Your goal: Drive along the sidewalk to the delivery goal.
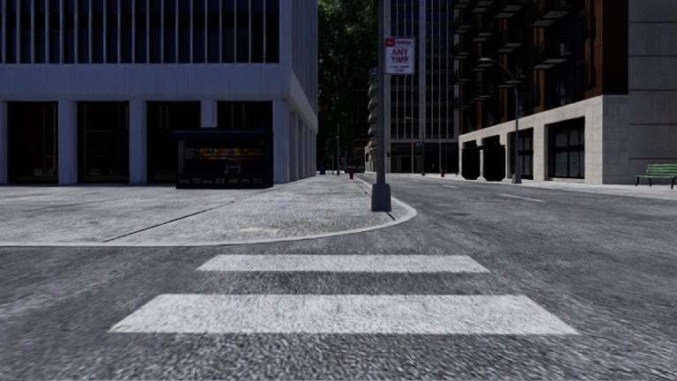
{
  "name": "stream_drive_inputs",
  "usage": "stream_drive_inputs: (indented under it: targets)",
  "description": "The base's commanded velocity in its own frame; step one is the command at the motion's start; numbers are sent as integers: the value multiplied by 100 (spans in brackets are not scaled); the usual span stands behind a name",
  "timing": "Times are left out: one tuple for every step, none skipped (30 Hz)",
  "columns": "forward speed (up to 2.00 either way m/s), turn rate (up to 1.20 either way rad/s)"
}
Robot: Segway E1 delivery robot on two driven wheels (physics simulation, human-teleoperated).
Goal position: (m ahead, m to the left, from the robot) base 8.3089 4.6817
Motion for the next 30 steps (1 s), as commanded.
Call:
stream_drive_inputs:
  targets:
    - [200, 0]
    - [200, 0]
    - [200, 0]
    - [200, 0]
    - [200, 0]
    - [200, 0]
    - [200, 0]
    - [200, 0]
    - [200, 0]
    - [200, 0]
    - [200, 0]
    - [200, 0]
    - [200, 0]
    - [200, 0]
    - [200, 0]
    - [200, 0]
    - [200, 4]
    - [200, 8]
    - [200, 10]
    - [200, 11]
    - [200, 15]
    - [200, 18]
    - [200, 18]
    - [200, 18]
    - [200, 18]
    - [200, 18]
    - [199, 19]
    - [196, 19]
    - [193, 19]
    - [190, 20]
